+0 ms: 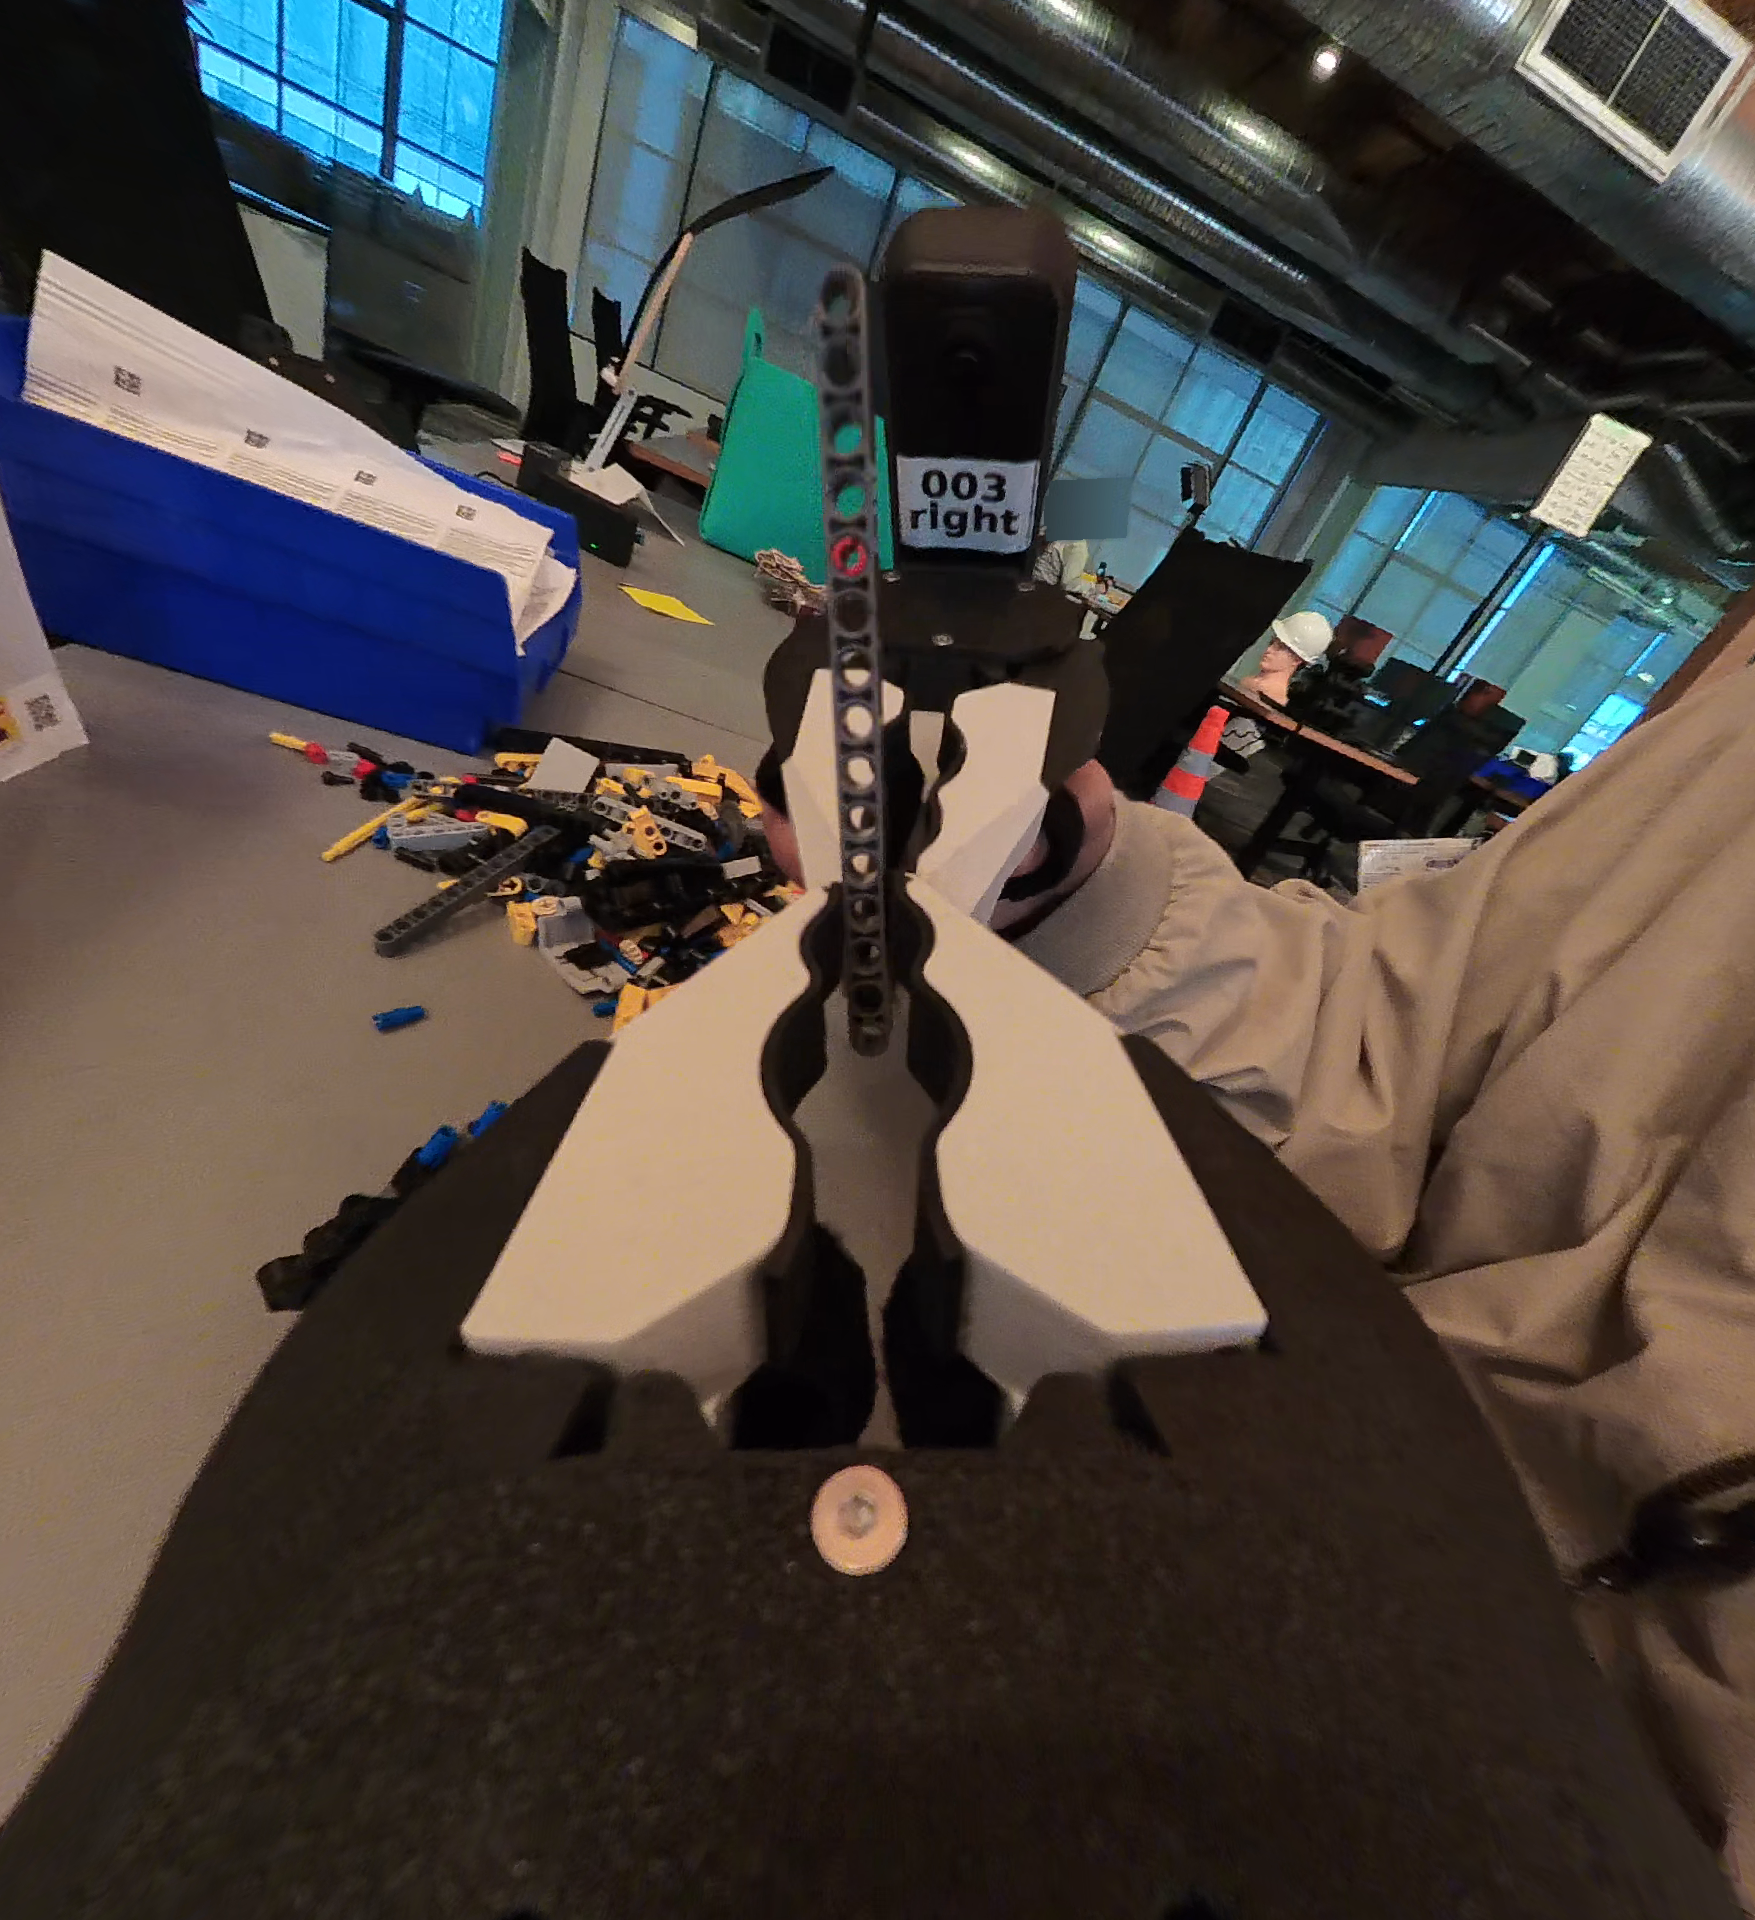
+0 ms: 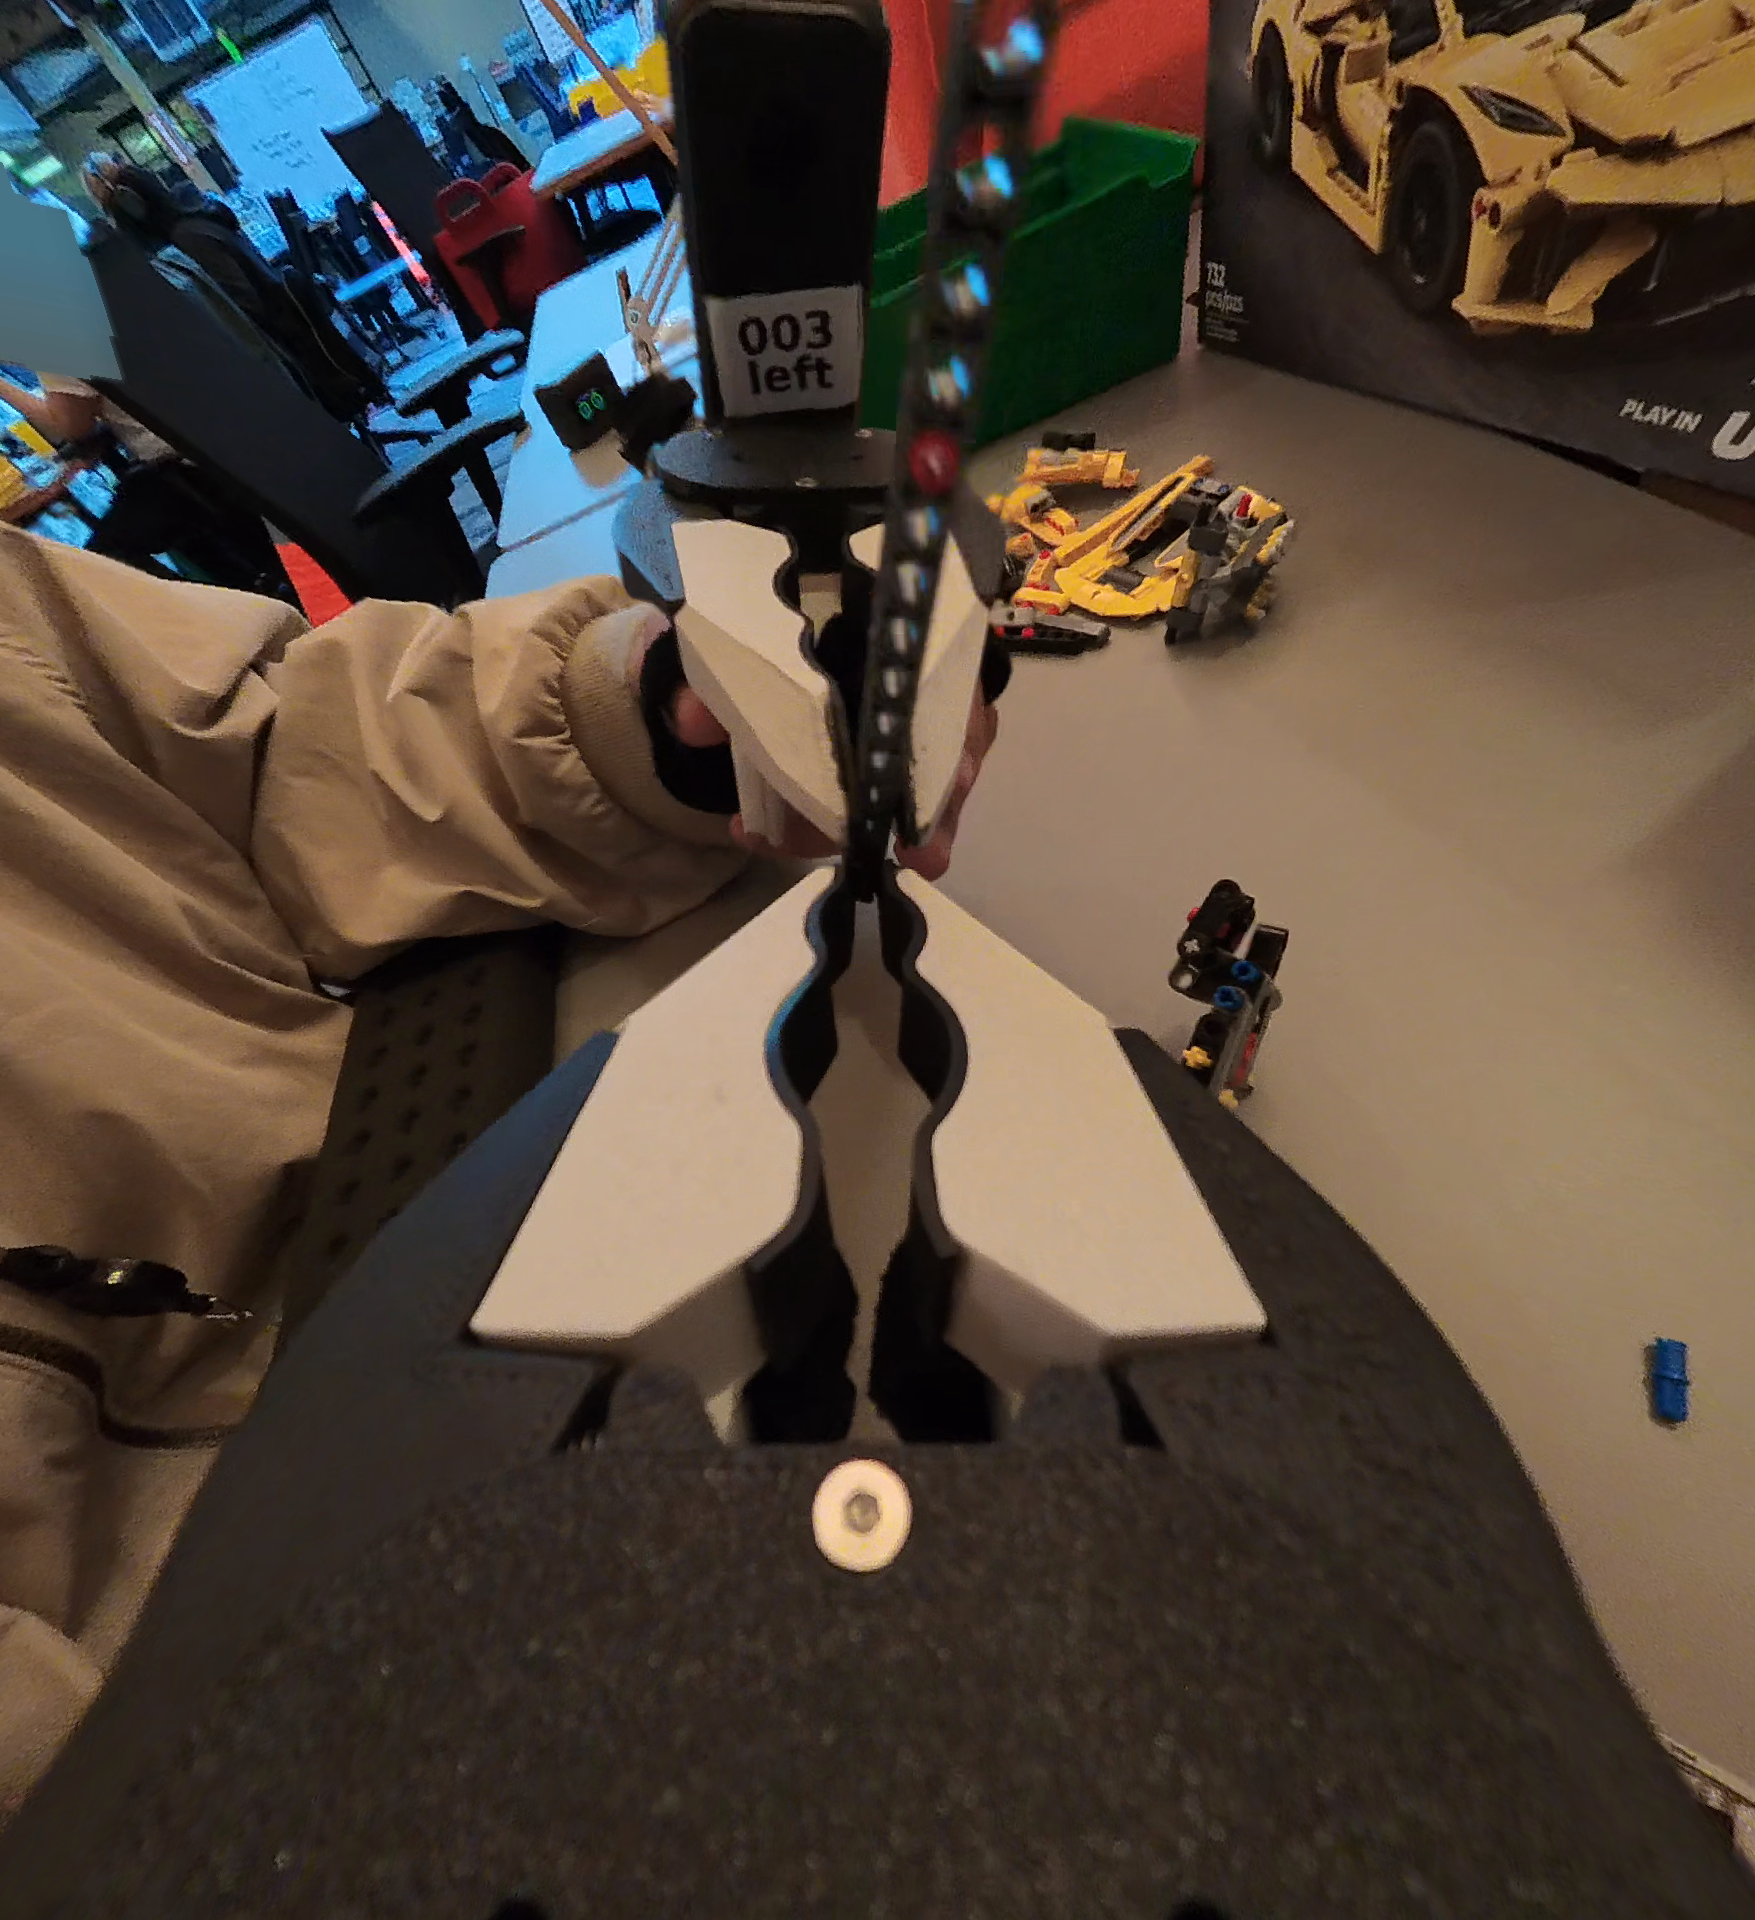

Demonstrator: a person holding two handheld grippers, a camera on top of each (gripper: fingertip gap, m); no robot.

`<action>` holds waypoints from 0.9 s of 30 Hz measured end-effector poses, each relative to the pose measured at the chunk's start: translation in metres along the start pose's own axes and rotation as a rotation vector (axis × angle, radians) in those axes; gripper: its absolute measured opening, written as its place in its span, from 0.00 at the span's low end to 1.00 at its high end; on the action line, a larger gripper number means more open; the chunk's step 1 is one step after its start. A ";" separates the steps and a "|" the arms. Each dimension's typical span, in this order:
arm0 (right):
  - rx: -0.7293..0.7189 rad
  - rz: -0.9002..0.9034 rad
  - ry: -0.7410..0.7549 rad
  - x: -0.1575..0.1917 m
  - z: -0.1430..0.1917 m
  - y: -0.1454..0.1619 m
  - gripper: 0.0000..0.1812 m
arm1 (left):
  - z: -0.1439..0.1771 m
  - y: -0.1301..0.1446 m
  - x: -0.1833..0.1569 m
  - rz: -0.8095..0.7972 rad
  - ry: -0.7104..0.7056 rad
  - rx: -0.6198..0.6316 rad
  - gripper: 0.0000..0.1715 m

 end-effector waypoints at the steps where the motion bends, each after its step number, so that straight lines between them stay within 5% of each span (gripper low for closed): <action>1: -0.014 0.003 -0.017 0.001 0.003 -0.001 0.02 | 0.001 -0.001 -0.001 -0.003 0.011 0.017 0.04; 7: 0.018 0.054 -0.024 0.005 0.006 0.000 0.01 | 0.005 -0.002 -0.007 -0.142 0.009 0.114 0.04; 17: -0.211 -0.024 -0.112 0.004 0.008 -0.009 0.02 | 0.007 -0.012 -0.008 -0.002 0.036 -0.064 0.04; 27: -0.234 -0.152 -0.159 -0.004 0.011 -0.004 0.01 | 0.003 -0.008 -0.006 -0.033 -0.014 -0.046 0.04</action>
Point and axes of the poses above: each gripper's, where its closed fingertips meet, z back along the fingers, y out of its underside, x = y × z across the jaws, the point moved 7 cm from there along z, back along the fingers, and after that the axes turned 11 degrees about -y, right-handed, at the moved point
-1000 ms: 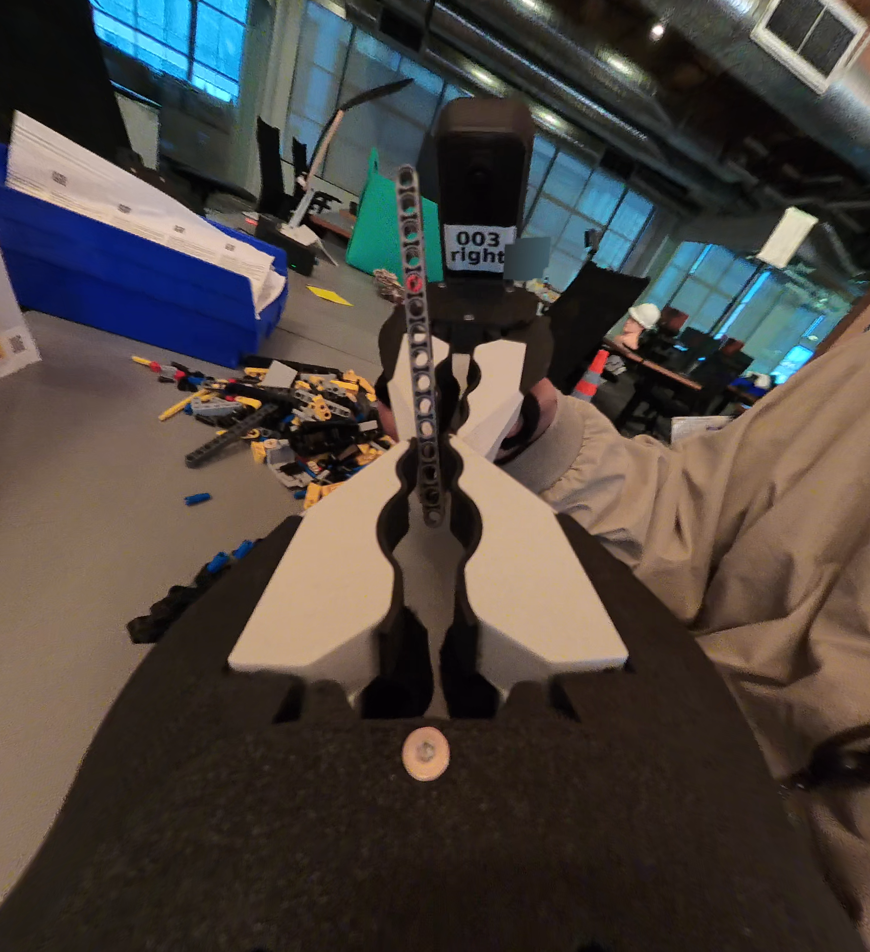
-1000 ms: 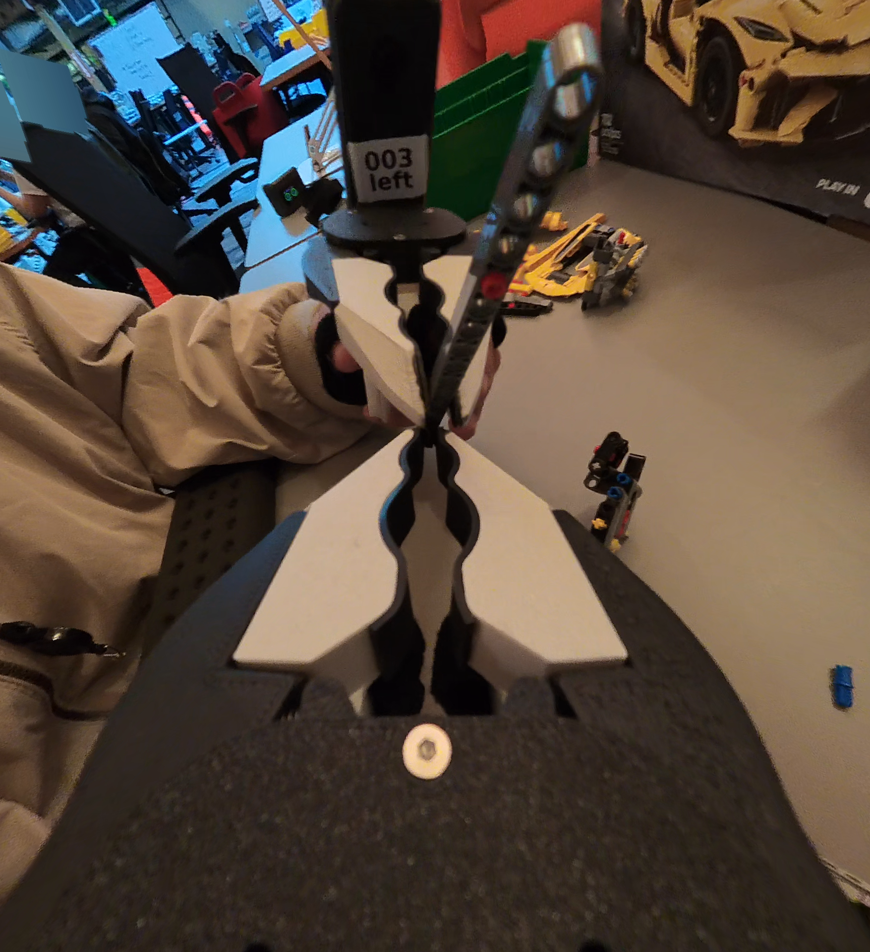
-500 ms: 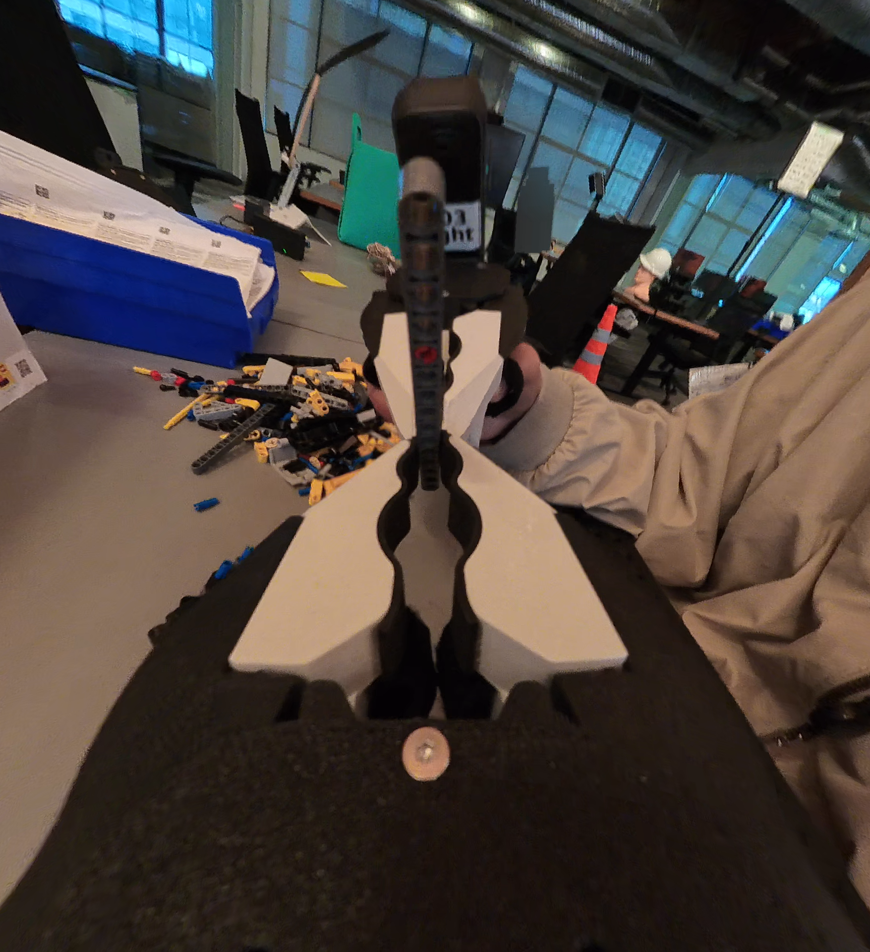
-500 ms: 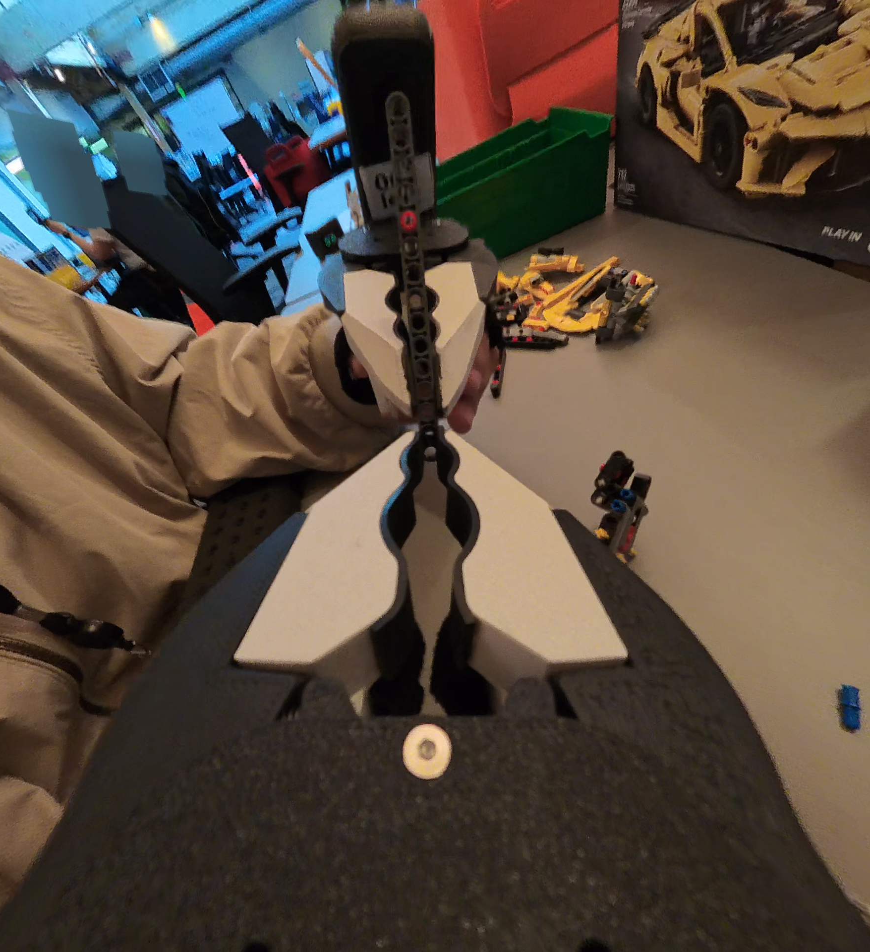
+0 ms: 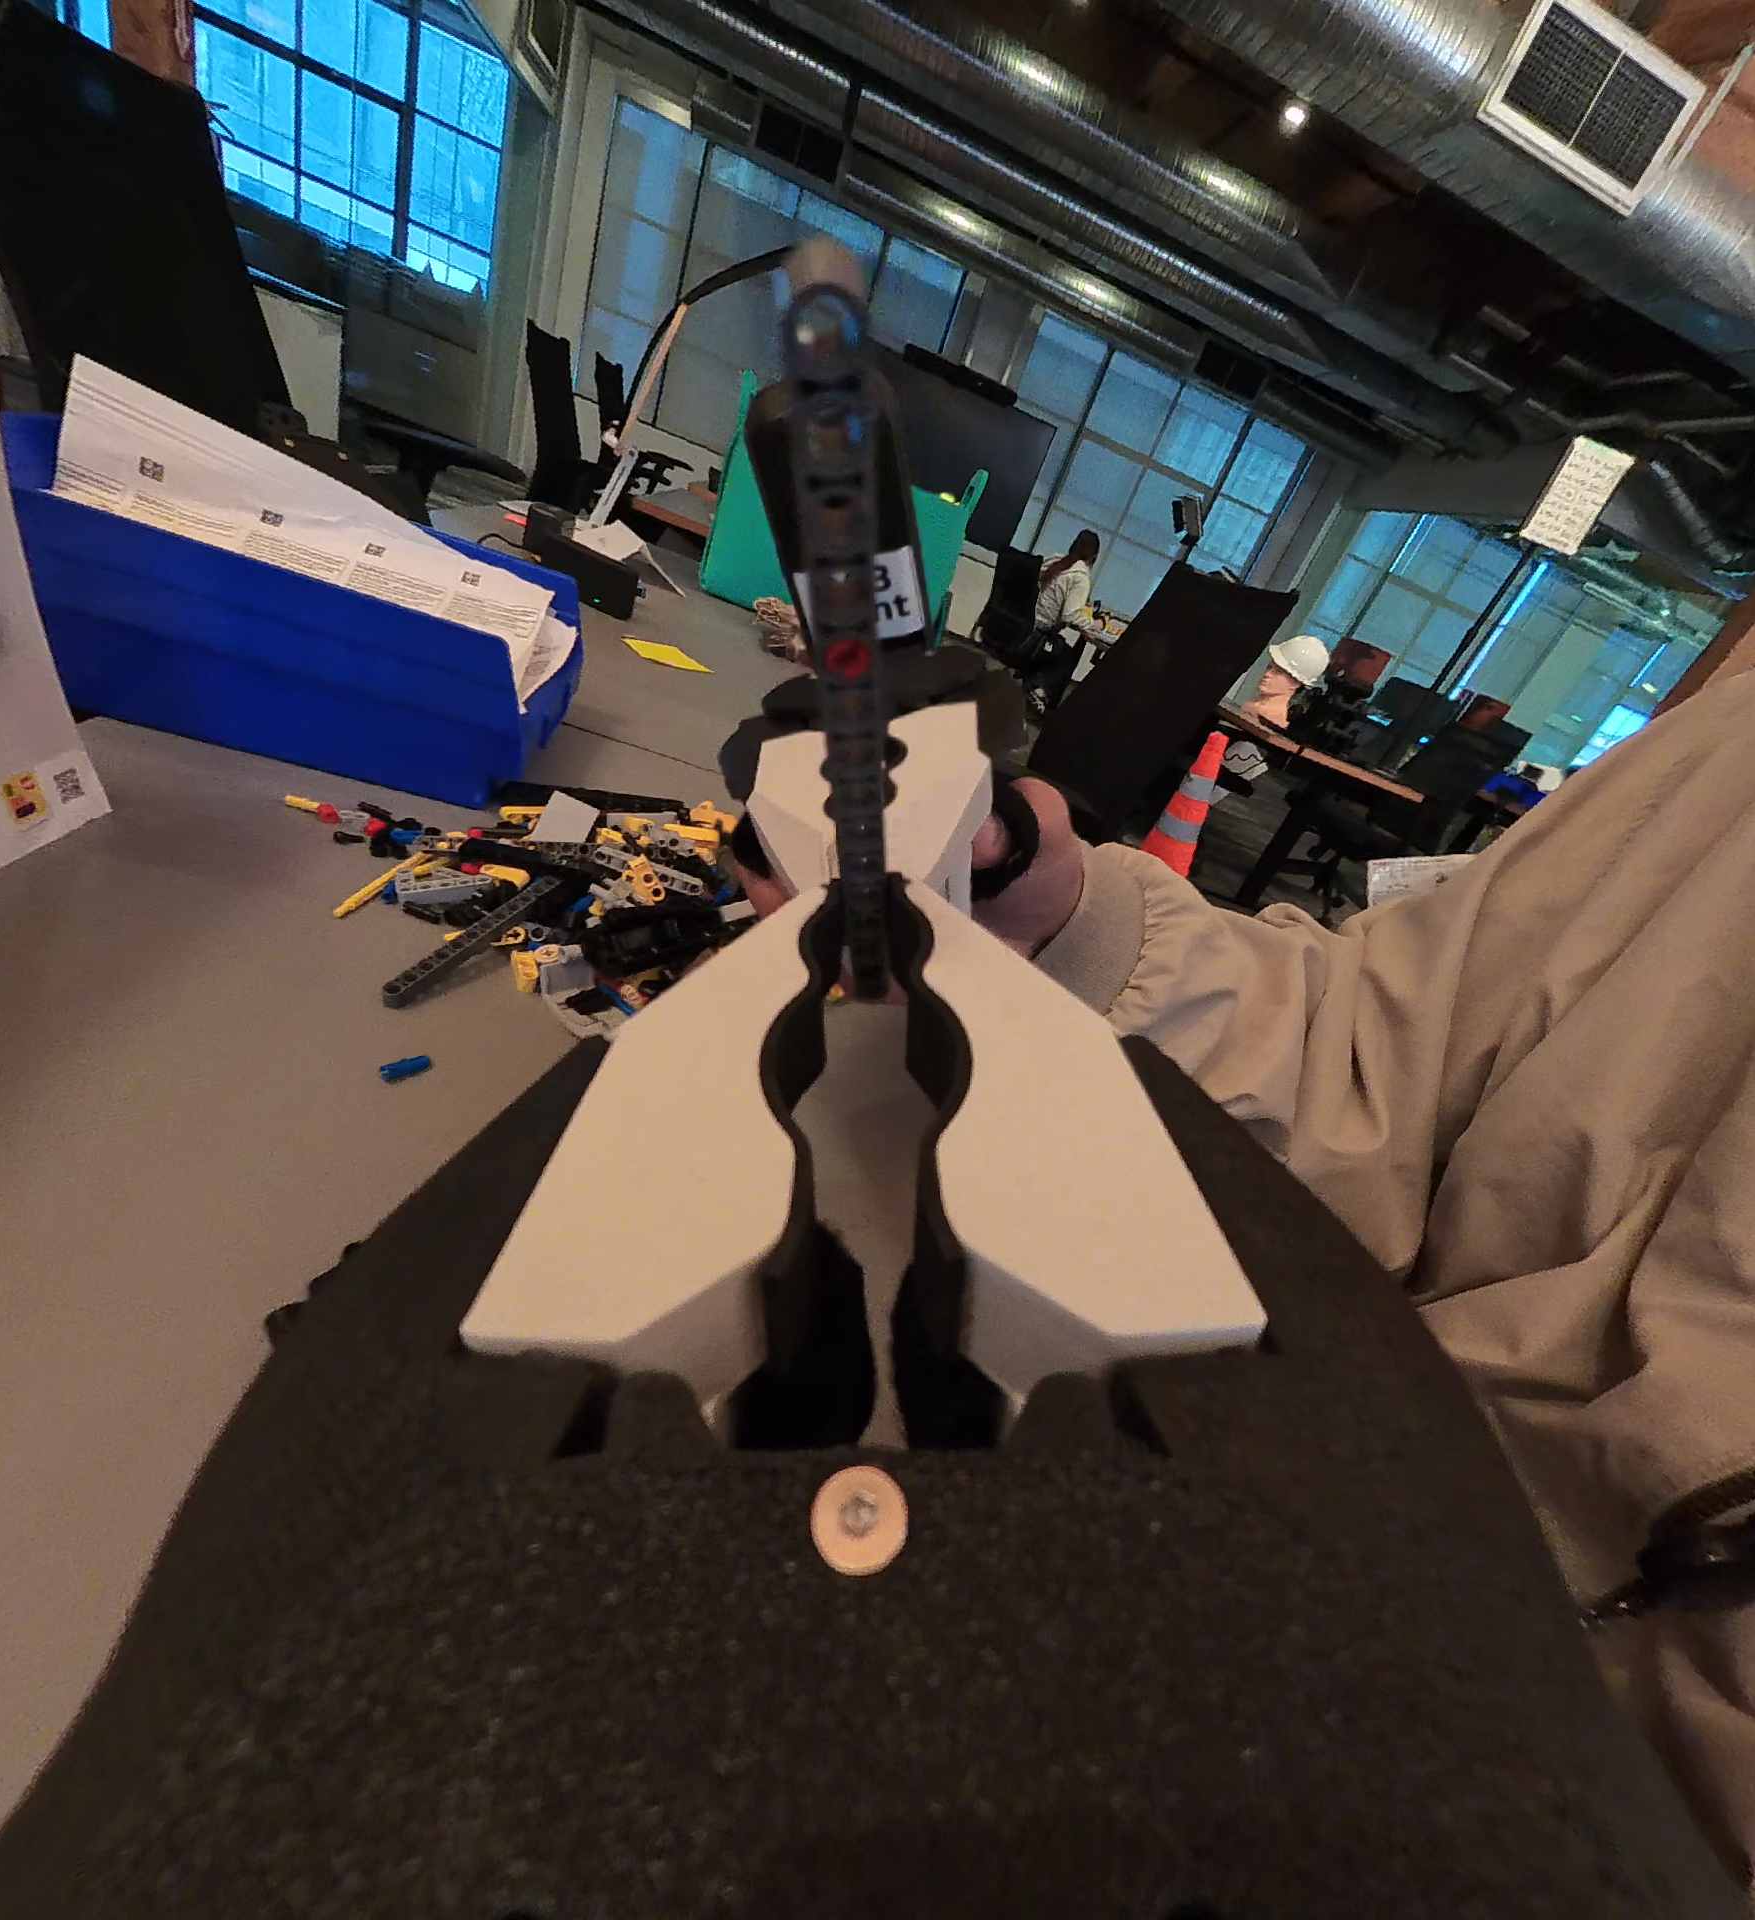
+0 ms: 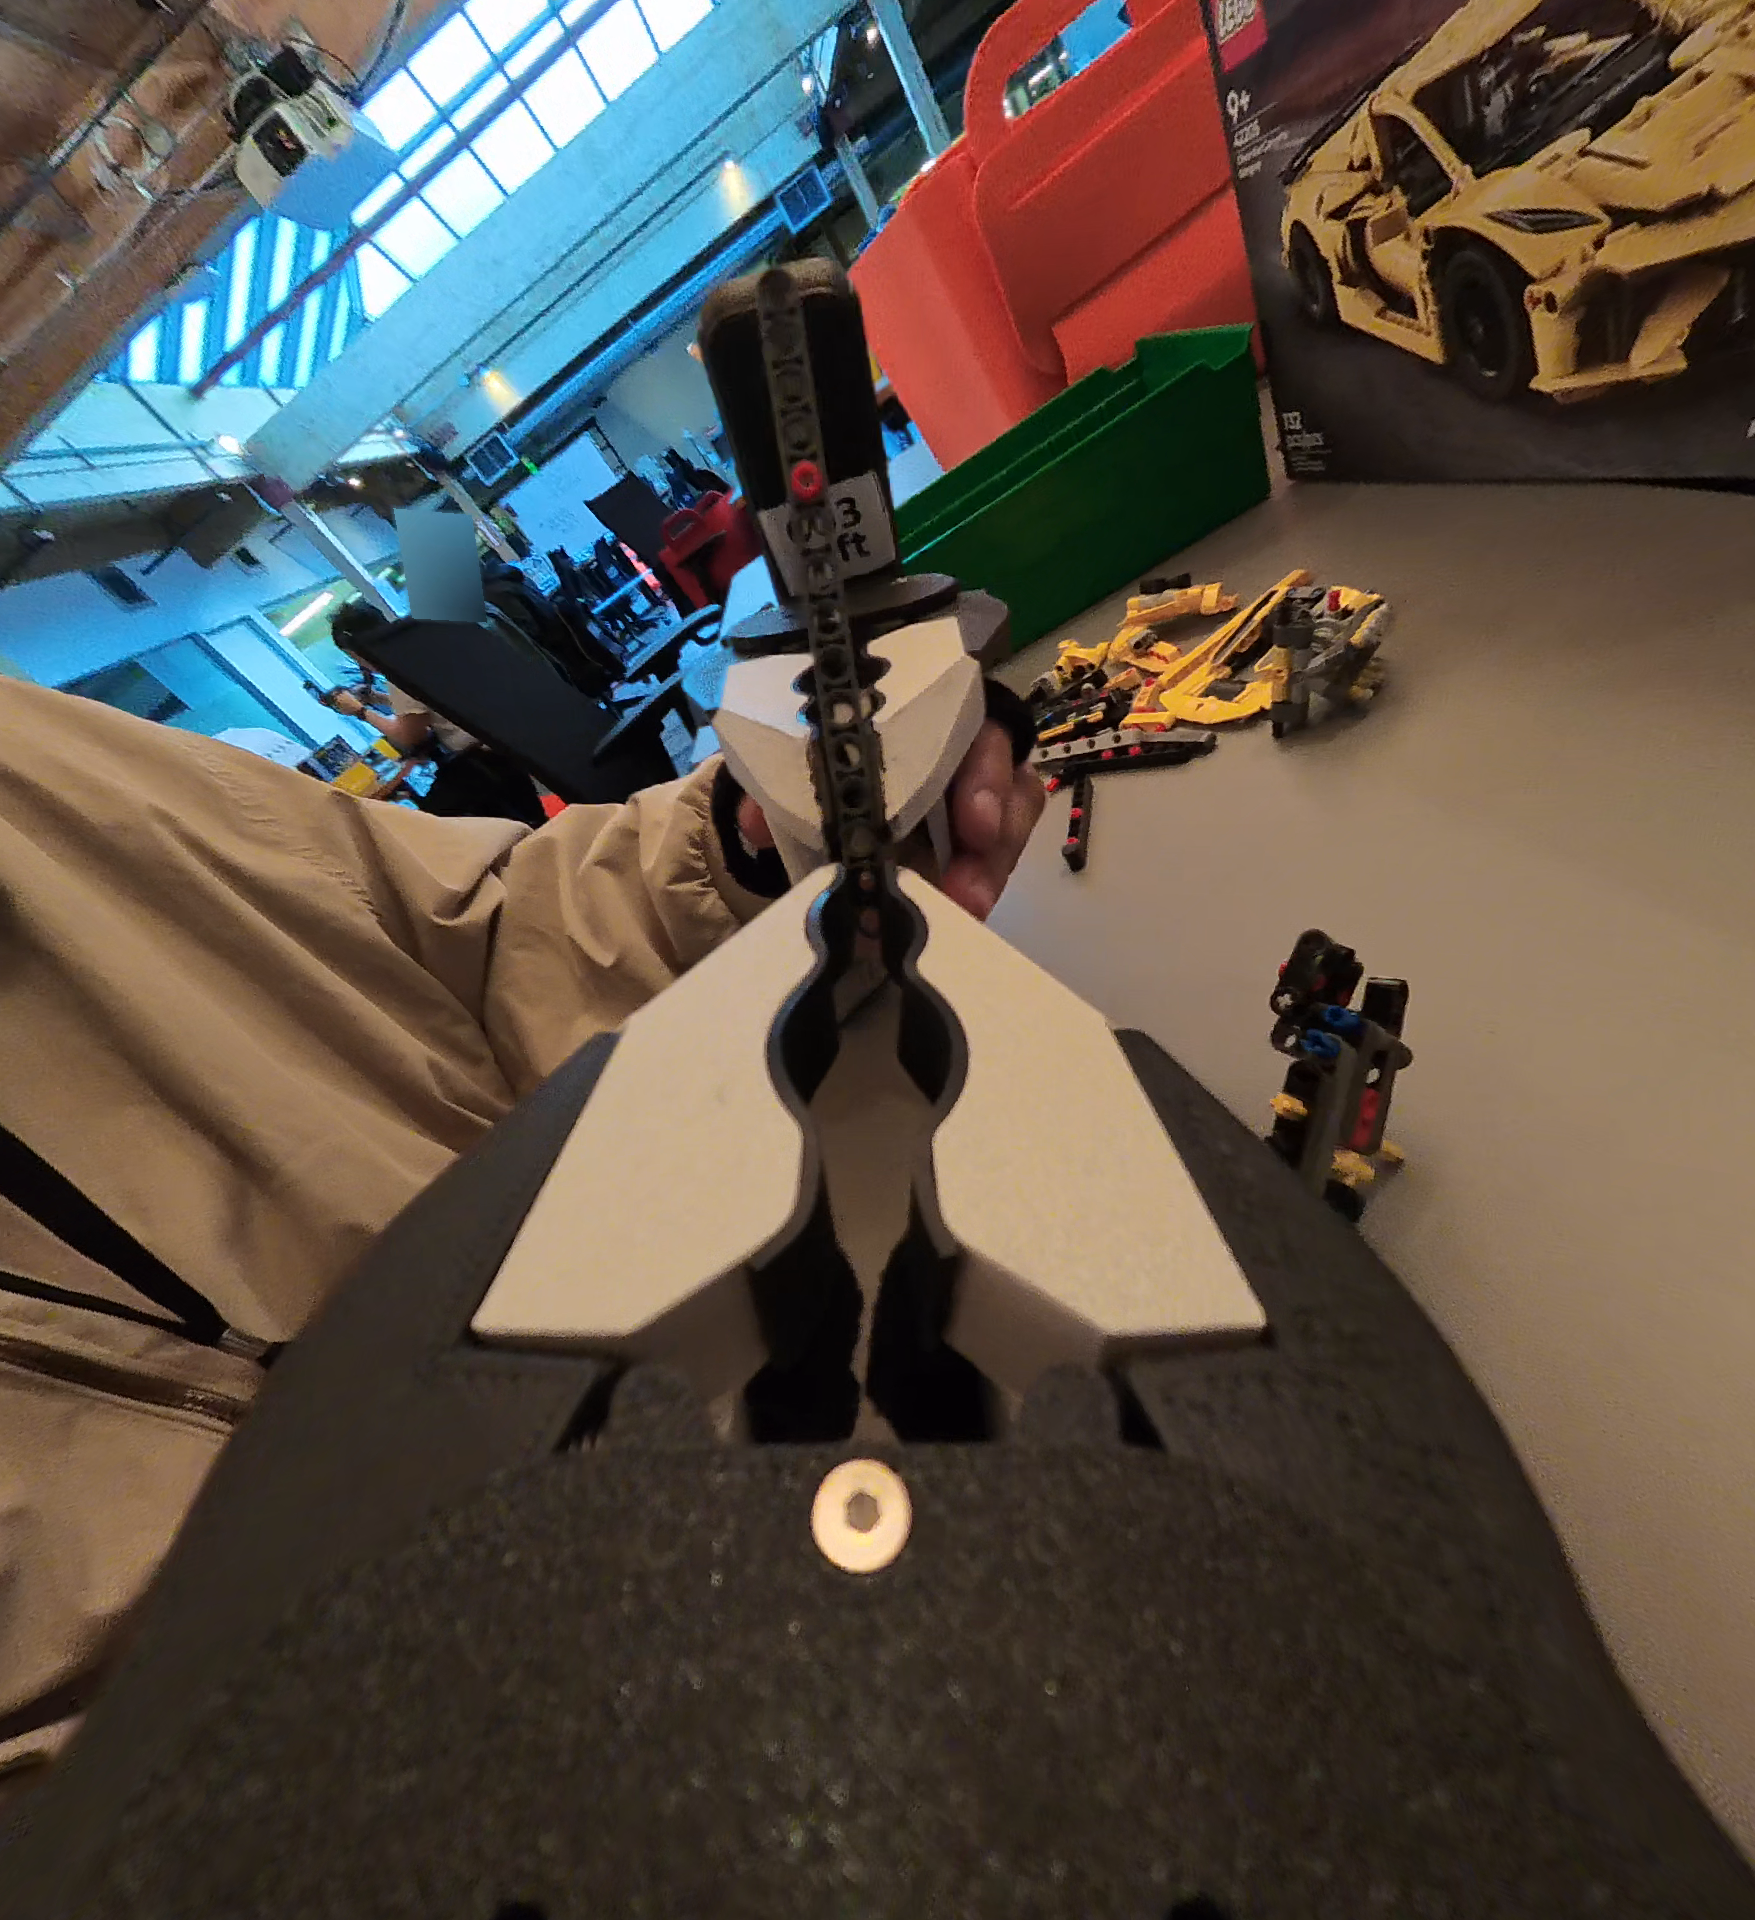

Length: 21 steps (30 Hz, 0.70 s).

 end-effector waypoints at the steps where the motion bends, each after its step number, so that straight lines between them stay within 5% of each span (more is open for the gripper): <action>1: -0.013 0.000 -0.003 0.000 0.001 -0.001 0.02 | -0.001 0.001 0.000 -0.005 -0.007 0.000 0.04; 14: -0.040 0.009 -0.032 0.003 0.004 -0.006 0.01 | 0.004 -0.002 -0.001 -0.089 0.000 0.028 0.04; 17: -0.419 0.028 -0.016 0.009 0.086 -0.041 0.01 | 0.033 -0.016 0.018 -0.056 -0.042 -0.034 0.04; 19: -0.314 0.082 0.206 0.004 0.125 -0.038 0.01 | 0.039 -0.024 0.022 -0.034 -0.054 -0.067 0.04; 21: -0.047 0.017 0.381 -0.011 0.144 -0.021 0.02 | 0.033 -0.019 0.025 0.002 -0.071 -0.050 0.04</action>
Point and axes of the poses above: each gripper's, where its closed fingertips meet, z back along the fingers, y out of its underside, x = y × z across the jaws, the point moved 7 cm from there along z, back along the fingers, and after that the axes turned 11 degrees about -y, right-handed, at the moved point
